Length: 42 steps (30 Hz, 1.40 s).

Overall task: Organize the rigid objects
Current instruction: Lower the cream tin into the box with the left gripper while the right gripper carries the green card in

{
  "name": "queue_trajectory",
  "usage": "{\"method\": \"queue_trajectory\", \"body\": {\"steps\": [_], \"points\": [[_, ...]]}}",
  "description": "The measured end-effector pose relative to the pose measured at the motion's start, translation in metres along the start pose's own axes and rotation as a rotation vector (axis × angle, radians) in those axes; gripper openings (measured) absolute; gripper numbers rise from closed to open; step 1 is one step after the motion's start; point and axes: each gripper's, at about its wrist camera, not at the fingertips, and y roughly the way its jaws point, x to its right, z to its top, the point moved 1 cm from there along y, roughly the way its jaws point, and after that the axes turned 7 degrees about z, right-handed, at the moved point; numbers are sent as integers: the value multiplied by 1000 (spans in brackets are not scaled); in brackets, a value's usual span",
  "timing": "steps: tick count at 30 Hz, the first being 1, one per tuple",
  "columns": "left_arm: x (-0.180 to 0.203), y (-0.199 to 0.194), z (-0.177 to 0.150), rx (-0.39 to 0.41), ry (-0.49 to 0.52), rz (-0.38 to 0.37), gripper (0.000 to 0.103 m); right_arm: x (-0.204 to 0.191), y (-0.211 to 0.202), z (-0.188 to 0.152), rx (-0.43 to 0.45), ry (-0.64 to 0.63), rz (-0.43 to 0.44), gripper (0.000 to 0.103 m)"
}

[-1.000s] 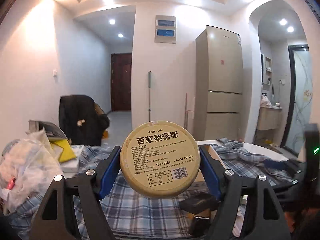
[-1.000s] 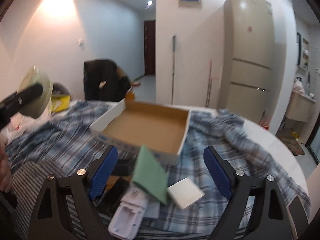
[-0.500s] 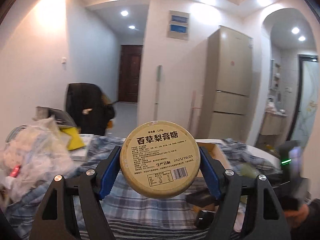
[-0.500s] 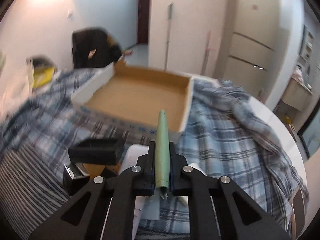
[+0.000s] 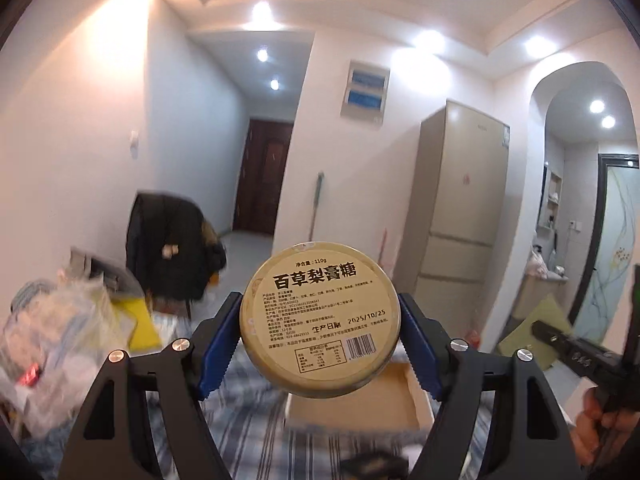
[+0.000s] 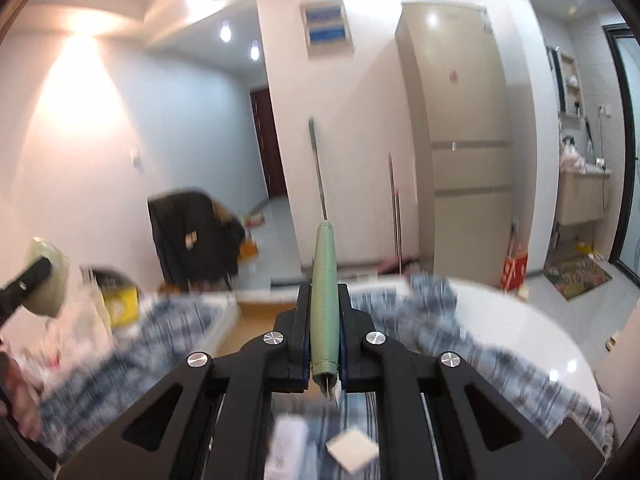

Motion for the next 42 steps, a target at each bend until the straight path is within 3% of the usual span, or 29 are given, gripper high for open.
{"method": "queue_trajectory", "body": {"steps": [3, 8, 11, 15, 19, 22, 27, 35, 37, 38, 42], "points": [[18, 23, 14, 6, 38, -66, 77, -5, 16, 17, 29, 49, 47, 9], [38, 80, 9, -91, 82, -124, 77, -8, 78, 12, -40, 140, 63, 9], [38, 121, -21, -164, 95, -124, 77, -4, 122, -12, -138, 175, 65, 9], [33, 178, -78, -316, 137, -138, 77, 2, 180, -55, -353, 162, 107, 9], [26, 213, -115, -414, 152, -116, 77, 19, 212, -89, -423, 232, 132, 9], [26, 224, -129, -453, 170, -132, 77, 23, 220, -105, -458, 245, 162, 9], [24, 238, -150, -512, 177, -88, 77, 30, 235, -120, -520, 324, 234, 9], [40, 233, -159, -507, 249, -106, 77, 26, 233, -123, -526, 316, 217, 9], [42, 231, -159, -496, 254, -98, 87, 25, 237, -124, -570, 292, 181, 9], [41, 228, -160, -479, 252, -90, 94, 27, 239, -126, -589, 284, 165, 9], [41, 213, -148, -354, 264, -86, 95, 33, 241, -130, -590, 309, 171, 9]]}}
